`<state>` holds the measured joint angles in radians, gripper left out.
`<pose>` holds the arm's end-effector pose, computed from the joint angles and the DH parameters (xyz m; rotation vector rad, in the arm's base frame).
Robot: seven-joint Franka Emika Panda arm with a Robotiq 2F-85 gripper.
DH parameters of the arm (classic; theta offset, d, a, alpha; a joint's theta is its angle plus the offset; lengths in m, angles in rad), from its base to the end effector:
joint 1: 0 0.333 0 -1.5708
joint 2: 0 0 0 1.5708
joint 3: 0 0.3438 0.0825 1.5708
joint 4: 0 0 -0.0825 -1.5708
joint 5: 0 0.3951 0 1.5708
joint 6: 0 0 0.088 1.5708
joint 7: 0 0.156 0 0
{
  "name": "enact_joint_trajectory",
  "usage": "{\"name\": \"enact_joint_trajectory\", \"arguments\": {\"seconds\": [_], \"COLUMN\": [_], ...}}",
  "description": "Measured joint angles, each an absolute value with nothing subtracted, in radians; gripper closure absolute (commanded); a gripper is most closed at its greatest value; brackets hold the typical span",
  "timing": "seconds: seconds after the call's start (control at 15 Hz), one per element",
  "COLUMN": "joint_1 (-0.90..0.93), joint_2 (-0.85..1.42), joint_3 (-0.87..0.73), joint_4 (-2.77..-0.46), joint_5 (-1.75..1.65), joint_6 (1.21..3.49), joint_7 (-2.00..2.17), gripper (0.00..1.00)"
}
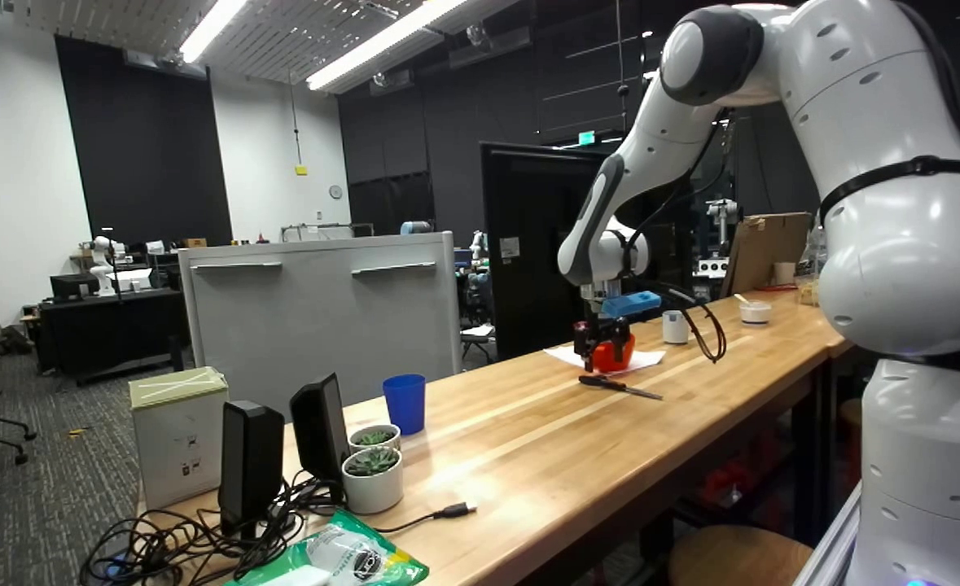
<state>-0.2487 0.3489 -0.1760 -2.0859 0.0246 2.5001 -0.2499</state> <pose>0.5589 -0.2516 0.2343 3.0628 -0.2787 0.0807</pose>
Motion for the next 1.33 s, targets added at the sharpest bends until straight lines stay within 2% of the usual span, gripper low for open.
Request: {"name": "enact_joint_trajectory", "arguments": {"seconds": [1.33], "joint_1": [-0.277], "joint_2": [0.422], "joint_3": [-0.119], "joint_4": [-2.029], "joint_5": [0.025], "joint_6": [2.448], "joint_7": [-0.410], "gripper": [0.00]}}
